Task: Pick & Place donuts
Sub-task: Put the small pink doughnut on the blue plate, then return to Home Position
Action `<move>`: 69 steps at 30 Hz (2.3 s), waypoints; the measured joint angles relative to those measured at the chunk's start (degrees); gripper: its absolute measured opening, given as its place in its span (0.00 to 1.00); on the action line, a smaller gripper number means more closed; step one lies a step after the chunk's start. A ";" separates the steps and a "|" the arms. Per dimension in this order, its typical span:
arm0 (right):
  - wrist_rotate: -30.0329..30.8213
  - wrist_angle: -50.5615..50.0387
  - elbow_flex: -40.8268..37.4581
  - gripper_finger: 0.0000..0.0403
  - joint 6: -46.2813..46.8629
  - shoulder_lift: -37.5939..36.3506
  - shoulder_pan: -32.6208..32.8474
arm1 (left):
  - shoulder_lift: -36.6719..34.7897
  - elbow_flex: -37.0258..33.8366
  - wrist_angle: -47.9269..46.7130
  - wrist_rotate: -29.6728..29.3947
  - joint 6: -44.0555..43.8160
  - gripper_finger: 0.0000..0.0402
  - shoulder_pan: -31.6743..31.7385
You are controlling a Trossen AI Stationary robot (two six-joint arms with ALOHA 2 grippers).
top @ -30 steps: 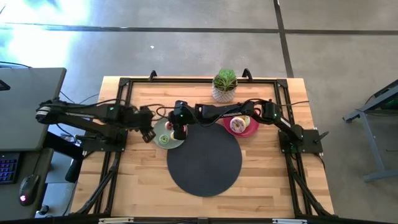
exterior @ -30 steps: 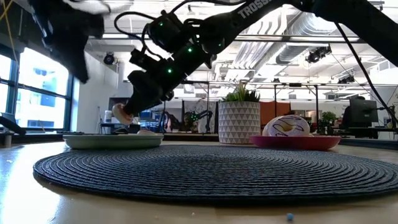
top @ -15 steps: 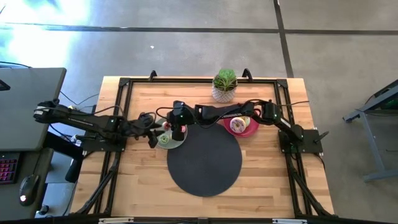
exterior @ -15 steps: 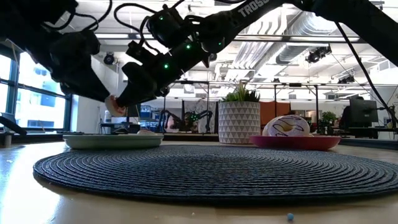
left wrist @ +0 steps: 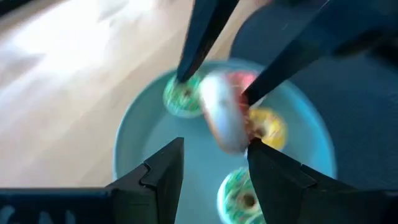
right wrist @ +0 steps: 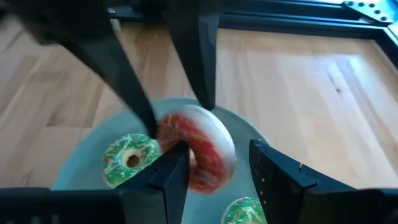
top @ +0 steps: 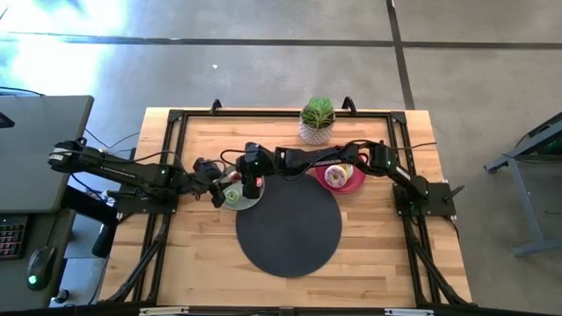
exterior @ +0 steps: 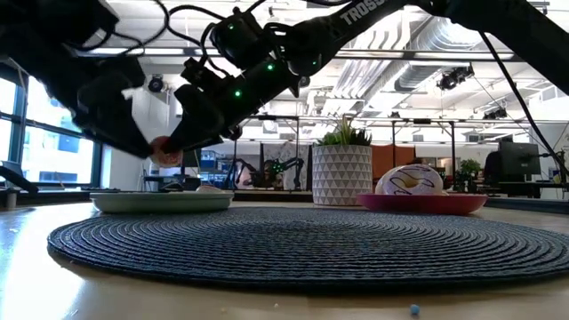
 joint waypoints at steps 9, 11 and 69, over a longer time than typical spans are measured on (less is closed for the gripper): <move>-1.57 -4.47 0.00 0.39 2.73 -0.02 0.06 | 3.00 0.00 -0.41 -0.68 -1.24 0.42 0.02; -1.28 -5.47 0.00 0.39 2.11 -0.02 0.04 | 2.80 0.00 -0.43 -0.80 -1.23 0.42 0.02; 1.84 10.62 -98.10 0.23 3.31 -130.96 -0.23 | -43.39 -10.33 11.34 1.53 20.35 0.42 0.00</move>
